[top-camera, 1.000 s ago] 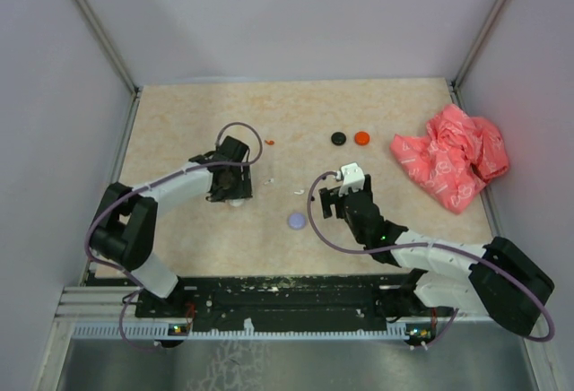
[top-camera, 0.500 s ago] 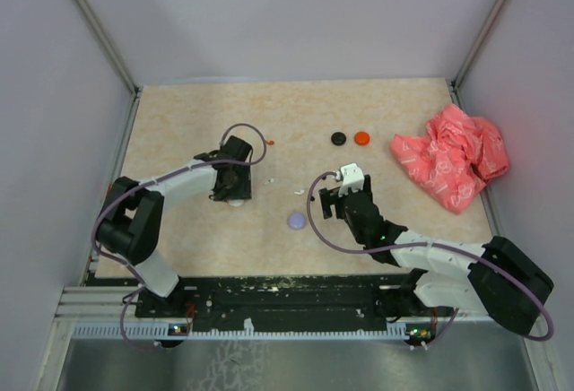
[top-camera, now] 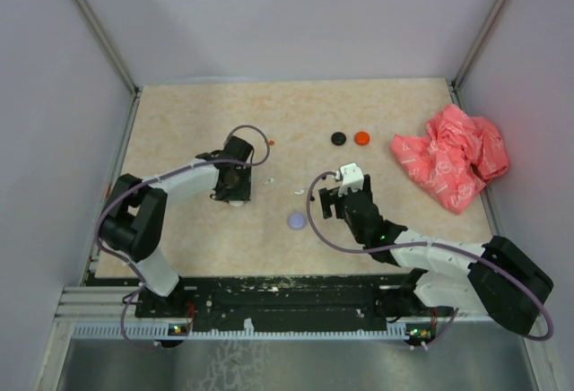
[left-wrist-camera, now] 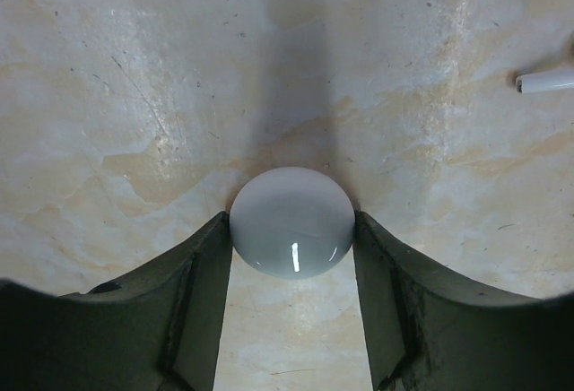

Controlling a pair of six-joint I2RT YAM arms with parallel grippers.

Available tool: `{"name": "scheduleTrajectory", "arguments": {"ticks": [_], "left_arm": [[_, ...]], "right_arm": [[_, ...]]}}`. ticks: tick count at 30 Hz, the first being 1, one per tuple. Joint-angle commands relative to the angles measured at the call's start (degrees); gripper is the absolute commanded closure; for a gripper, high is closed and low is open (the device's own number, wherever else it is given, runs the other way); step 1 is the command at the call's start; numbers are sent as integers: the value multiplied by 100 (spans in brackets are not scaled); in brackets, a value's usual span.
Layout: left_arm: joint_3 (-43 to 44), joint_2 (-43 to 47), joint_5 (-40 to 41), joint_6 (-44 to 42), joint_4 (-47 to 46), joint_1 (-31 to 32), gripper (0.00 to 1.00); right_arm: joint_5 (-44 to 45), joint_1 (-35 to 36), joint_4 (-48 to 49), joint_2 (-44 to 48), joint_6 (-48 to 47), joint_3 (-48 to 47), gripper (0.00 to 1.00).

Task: Insert the wireless bluetooth earbuds into the charging case
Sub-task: Pick up the charging case at the center of the board.

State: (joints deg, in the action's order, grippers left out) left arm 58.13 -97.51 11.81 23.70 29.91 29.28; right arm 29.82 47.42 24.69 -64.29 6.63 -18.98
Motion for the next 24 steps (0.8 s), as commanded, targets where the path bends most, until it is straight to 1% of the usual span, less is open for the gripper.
{"name": "scheduleTrajectory", "arguments": {"ticks": [1,6,10,15,19,24], "left_arm": [[56,-121,-232,-94,-27,38,43],[-38,134,-282,-92,-56,45,49],[-253,484,-349,-150,-410,83,51],[-695,1038,-446,-250,-1195,231,54],[-1100,1526,-454,-515,-1902,400,56],[-1789,2126,-365,-862,-3093,720,56]], "right_arm": [[2,-57,147,-9,23,-298,16],[-44,-57,75,49,43,-317,16],[-262,-52,-46,183,152,-365,16],[-421,-57,-357,425,286,-535,16],[-616,-74,-840,565,433,-808,16],[-1096,-82,-1386,572,645,-1299,18]]}}
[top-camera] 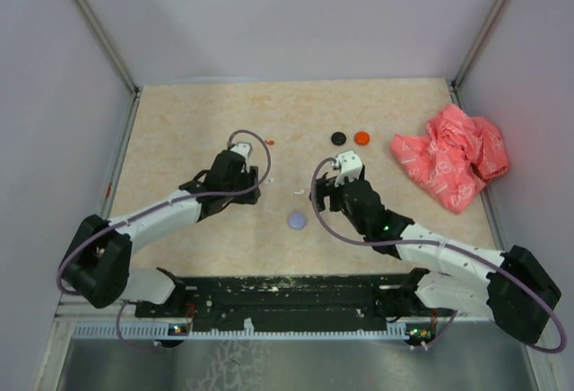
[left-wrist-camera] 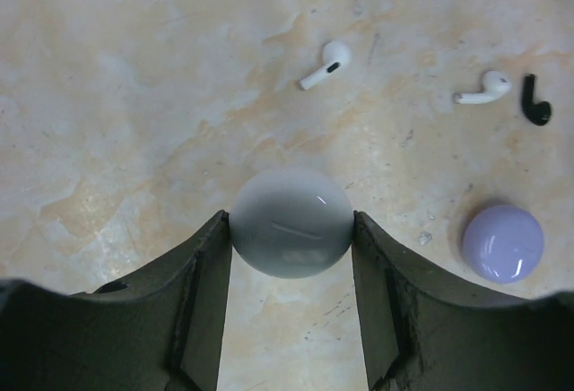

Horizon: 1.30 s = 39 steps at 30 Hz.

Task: Insert the wireless bluetooth earbuds into the charging case
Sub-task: Pick up the charging case at the center of the board.

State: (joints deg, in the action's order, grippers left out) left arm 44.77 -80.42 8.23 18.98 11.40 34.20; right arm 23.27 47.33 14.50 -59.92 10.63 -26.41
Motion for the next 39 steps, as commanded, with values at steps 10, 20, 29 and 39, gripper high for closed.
{"name": "scheduleTrajectory", "arguments": {"ticks": [10,20,29,39], "left_arm": [[-1943,1327,15,-1359,-3687,1022,54],[-2571,1745,-509,-2455,-4909,1452,50],[-2807,1853,-947,-3366,-5659,1706,55],[-2764,1850,-1022,-3612,-5780,1770,55]], "right_arm": [[-1696,-202,-1373,-94,672,-1547,18],[-2868,-299,-1892,-650,1106,-2436,28],[-3412,-303,-2066,-1208,1236,-2931,33],[-4110,-292,-2079,-1717,1288,-3158,45]]}}
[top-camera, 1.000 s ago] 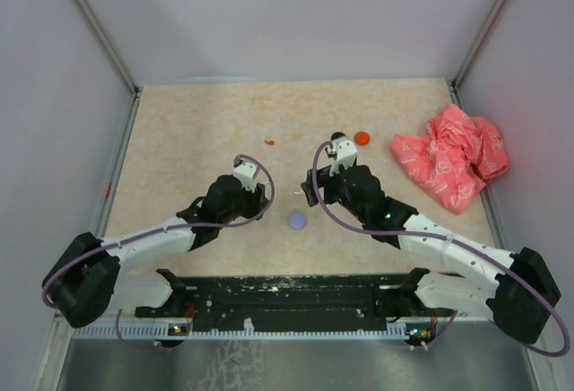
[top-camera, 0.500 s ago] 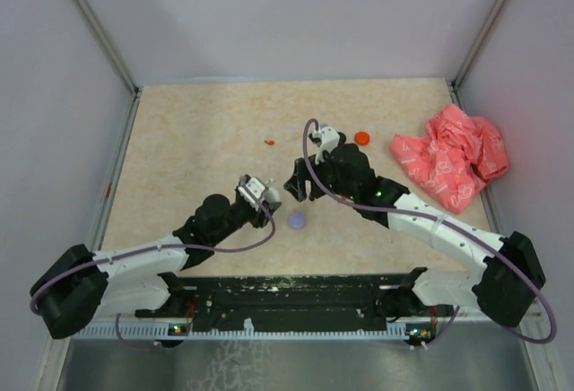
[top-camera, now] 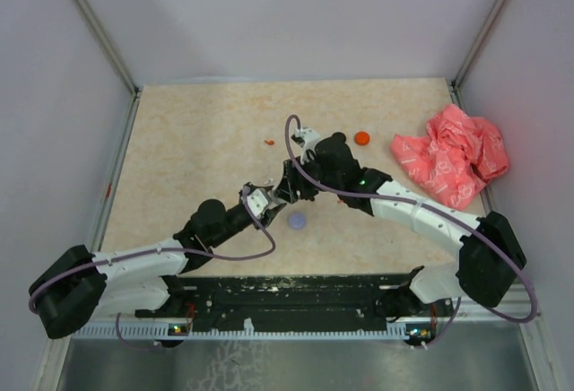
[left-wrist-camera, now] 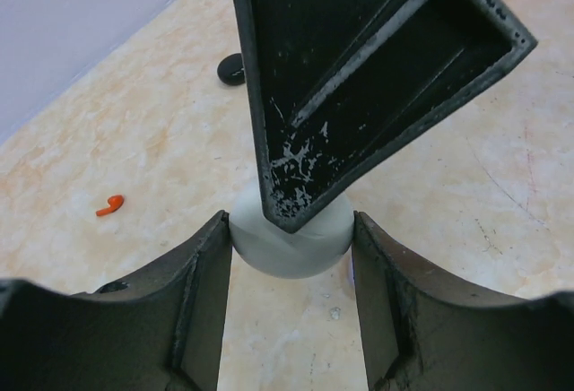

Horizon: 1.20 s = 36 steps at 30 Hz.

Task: Insert the wireless bluetooth earbuds into the charging case
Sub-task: Pick up the charging case at the center of the board.

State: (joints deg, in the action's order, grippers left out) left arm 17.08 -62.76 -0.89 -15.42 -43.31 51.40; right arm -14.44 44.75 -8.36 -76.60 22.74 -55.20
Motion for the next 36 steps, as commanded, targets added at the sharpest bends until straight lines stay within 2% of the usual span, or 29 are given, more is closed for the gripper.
{"name": "scheduleTrajectory", "arguments": {"ticks": [1,6,10,12,16,19,28,36], "left_arm": [[10,84,-99,-170,-317,51,55],[14,80,-52,-183,-318,53,54],[13,56,-82,-172,-344,59,54],[15,60,-87,-166,-338,61,54],[-3,146,-106,-145,-260,61,50],[-21,315,-72,10,-11,62,43],[-151,1124,-637,506,728,-145,25],[-346,1475,-2966,1147,497,-1099,26]], "right_arm": [[-359,-36,236,-67,87,-262,47],[-571,-37,338,-153,130,-207,54],[-674,-38,398,-171,125,-176,63],[-687,-37,410,-176,100,-167,71],[-731,-37,453,-111,23,-130,93],[-685,-34,349,-10,-148,-150,100],[-756,-244,-29,341,-832,-236,100],[-1811,-377,-134,657,-1879,-220,100]]}}
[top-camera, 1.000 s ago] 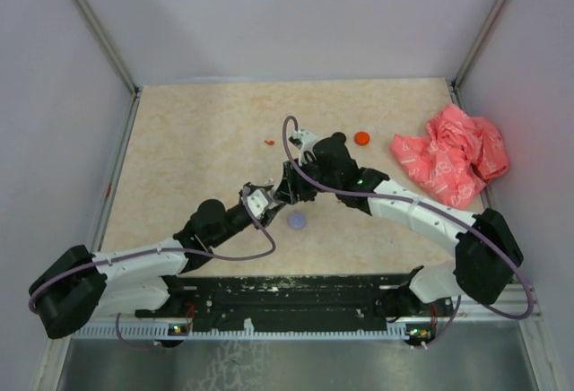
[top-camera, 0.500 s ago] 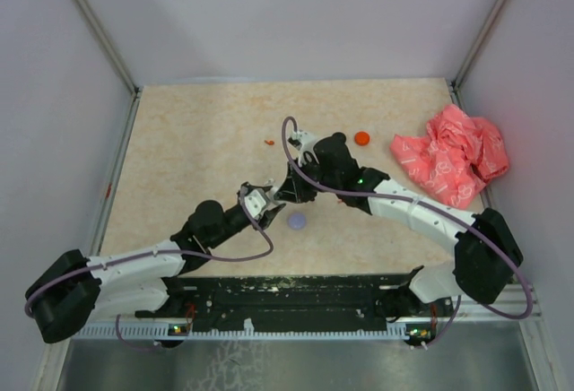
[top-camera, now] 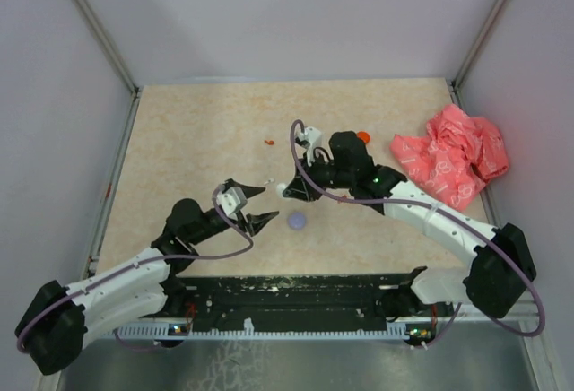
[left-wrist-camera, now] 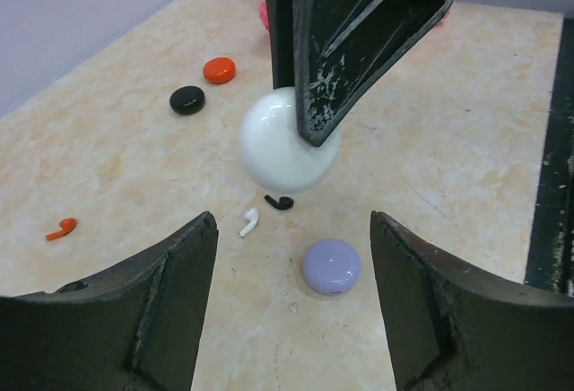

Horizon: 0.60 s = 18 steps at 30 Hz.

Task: Insert the wireless bluetooth earbuds into the charging case
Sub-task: Pick up the charging case at the center of the board.

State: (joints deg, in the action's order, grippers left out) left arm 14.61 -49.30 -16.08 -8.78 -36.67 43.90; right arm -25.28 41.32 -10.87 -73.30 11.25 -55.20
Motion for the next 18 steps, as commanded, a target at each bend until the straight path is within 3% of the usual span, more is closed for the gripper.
{"name": "scheduleTrajectory", "arguments": {"ticks": [1,12,18], "left_arm": [[-111,115,-1609,561,-272,-411,26],[207,-258,-2495,1059,-467,-628,26],[377,-449,-2818,1427,-577,-695,31]], "right_arm": [[-867,-36,111,351,-828,-215,100],[-1689,-36,15,475,-1930,-61,100],[-2163,-39,-44,467,-2499,-45,100]]}}
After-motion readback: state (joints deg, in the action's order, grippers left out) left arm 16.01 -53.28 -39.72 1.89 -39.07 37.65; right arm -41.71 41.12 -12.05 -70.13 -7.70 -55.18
